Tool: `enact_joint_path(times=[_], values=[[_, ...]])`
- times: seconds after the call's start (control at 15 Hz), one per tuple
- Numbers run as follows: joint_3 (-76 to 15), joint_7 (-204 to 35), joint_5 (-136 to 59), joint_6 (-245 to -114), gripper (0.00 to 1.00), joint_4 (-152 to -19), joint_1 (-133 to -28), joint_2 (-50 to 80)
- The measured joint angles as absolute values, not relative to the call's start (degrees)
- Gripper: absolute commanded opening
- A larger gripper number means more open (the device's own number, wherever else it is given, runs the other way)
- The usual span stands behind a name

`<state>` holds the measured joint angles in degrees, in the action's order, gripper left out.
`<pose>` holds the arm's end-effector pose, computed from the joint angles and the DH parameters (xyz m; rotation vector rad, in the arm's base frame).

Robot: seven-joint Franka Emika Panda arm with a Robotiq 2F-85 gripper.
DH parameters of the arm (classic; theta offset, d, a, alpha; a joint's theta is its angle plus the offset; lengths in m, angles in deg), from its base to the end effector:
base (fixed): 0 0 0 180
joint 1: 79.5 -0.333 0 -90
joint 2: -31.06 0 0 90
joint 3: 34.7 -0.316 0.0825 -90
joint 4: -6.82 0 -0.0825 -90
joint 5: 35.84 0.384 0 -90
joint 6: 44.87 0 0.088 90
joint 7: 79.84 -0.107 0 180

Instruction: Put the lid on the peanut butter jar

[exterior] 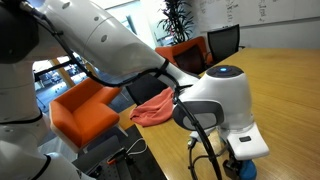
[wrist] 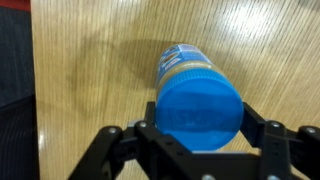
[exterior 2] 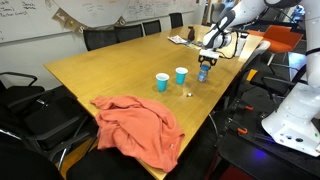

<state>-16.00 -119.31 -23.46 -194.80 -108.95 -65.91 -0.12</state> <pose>0.5153 -0.3261 0.1983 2.3833 -1.9748 0.1459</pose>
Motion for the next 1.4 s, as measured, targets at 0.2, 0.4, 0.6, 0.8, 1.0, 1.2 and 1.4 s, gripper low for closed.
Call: enact_joint_path(times=[0.2, 0.4, 0.6, 0.8, 1.0, 1.2, 1.4], values=[[-16.0, -119.3, -23.5, -194.7, 1.0, -108.9, -65.9, -0.3], [-15.9, -119.3, -23.5, -194.7, 1.0, -108.9, -65.9, -0.5], [-15.7, -119.3, -23.5, -194.7, 1.0, -108.7, -65.9, -0.4], [-15.2, -119.3, -23.5, -194.7, 1.0, -108.5, -65.8, 1.1], [-14.5, -119.3, -23.5, -193.6, 1.0, -108.6, -65.6, 4.4], [-13.9, -119.3, -23.5, -189.8, 1.0, -108.6, -65.5, 8.2], [-13.9, -119.3, -23.6, -187.4, 1.0, -109.0, -65.4, 11.6]])
